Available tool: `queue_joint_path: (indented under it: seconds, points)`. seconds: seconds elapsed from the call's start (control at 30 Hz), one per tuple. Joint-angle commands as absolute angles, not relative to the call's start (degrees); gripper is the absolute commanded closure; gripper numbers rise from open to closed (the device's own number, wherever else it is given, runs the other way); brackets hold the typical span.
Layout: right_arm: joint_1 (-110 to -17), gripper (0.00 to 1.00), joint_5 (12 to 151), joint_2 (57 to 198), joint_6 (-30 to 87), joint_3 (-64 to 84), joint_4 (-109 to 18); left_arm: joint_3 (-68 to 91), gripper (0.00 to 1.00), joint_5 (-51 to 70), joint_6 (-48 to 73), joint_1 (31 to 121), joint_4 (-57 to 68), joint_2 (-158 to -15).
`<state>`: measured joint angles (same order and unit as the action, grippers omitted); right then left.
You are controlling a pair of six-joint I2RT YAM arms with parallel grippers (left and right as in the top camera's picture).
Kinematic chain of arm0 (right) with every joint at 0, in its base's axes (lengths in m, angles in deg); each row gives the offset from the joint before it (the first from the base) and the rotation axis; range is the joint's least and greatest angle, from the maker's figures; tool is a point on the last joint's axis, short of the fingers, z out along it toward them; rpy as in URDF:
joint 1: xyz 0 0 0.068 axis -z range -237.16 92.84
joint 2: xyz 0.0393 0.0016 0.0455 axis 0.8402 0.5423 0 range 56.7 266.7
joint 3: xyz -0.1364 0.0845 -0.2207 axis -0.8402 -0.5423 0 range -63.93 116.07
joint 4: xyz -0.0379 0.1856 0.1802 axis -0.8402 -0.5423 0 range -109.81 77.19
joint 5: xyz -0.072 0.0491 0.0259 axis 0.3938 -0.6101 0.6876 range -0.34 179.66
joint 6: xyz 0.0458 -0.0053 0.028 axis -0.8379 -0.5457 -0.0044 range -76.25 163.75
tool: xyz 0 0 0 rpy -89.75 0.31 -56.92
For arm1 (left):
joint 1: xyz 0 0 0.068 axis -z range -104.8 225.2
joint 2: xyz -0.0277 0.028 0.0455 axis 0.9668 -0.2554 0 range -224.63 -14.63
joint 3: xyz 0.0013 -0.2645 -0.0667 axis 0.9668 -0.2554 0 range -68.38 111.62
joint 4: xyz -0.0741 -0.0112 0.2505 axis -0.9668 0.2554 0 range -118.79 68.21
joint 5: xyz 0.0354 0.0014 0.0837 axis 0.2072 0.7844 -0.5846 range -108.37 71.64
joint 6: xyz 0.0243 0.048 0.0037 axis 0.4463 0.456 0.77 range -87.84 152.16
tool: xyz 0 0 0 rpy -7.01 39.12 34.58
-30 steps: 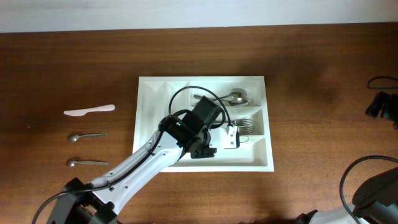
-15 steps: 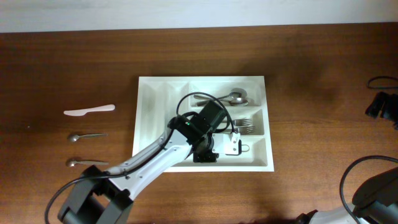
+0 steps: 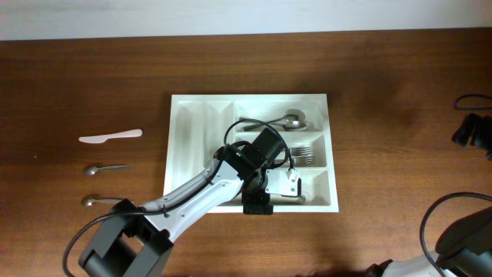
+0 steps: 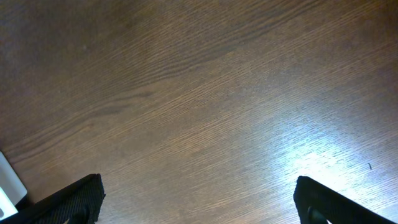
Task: Pack container
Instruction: 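Carry the fork right and lower it into the middle compartment, then withdraw the left gripper left toward the spoons beside the tray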
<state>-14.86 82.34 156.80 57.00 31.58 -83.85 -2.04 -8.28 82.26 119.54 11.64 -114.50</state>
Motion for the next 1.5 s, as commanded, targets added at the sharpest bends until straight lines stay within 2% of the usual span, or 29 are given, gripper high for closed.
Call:
queue_joint_path:
  seconds: [0.0,0.13,0.27,0.33,0.5,0.57,0.63,0.67,0.73,0.8,0.87,0.97,1.1,1.3,1.47]
  points:
    - [-14.7,0.01,82.7,157.3,56.5,31.5,-83.9,-1.3,0.01,-7.2,82.8,119.7,10.7,-114.7]
    - [-14.7,0.01,82.7,157.3,56.5,31.5,-83.9,0.7,0.01,-7.4,82.2,119.7,10.0,-114.5]
    - [-14.7,0.01,82.7,157.3,56.5,31.5,-83.9,8.0,0.01,-11.1,73.1,119.4,10.0,-113.0]
    - [-14.7,0.01,82.7,157.3,56.5,31.5,-83.9,13.3,0.01,-14.4,66.3,118.6,10.0,-111.6]
    - [-14.7,0.01,82.7,157.3,56.5,31.5,-83.9,21.5,0.01,-12.4,45.3,116.8,13.6,-108.0]
    - [-14.7,0.01,82.7,157.3,56.5,31.5,-83.9,21.6,0.01,-13.6,46.6,116.8,15.4,-106.9]
    - [-14.7,0.01,82.7,157.3,56.5,31.5,-83.9,21.6,0.01,-22.5,45.2,116.7,15.7,-106.7]
    - [-14.7,0.01,82.7,157.3,56.5,31.5,-83.9,21.6,0.01,-28.0,41.4,116.4,15.7,-106.7]
    - [-14.7,0.01,82.7,157.3,56.5,31.5,-83.9,21.6,0.01,-46.2,21.5,114.5,17.4,-106.7]
    - [-14.7,0.01,82.7,157.3,56.5,31.5,-83.9,21.7,0.01,-54.4,0.4,111.2,23.2,-106.6]
    - [-14.7,0.01,82.7,157.3,56.5,31.5,-83.9,21.7,0.01,-50.1,-12.4,106.6,27.7,-106.6]
    - [-14.7,0.01,82.7,157.3,56.5,31.5,-83.9,21.6,0.01,-37.6,-14.4,100.2,30.9,-106.7]
    - [-14.7,0.01,82.7,157.3,56.5,31.5,-83.9,21.3,0.01,-39.6,-17.3,92.9,38.5,-106.9]
    - [-14.7,0.01,82.7,157.3,56.5,31.5,-83.9,16.4,0.01,-34.3,-42.1,80.7,48.3,-106.9]
    - [-14.7,0.01,82.7,157.3,56.5,31.5,-83.9,9.4,0.01,-31.0,-43.7,72.0,45.1,-106.9]
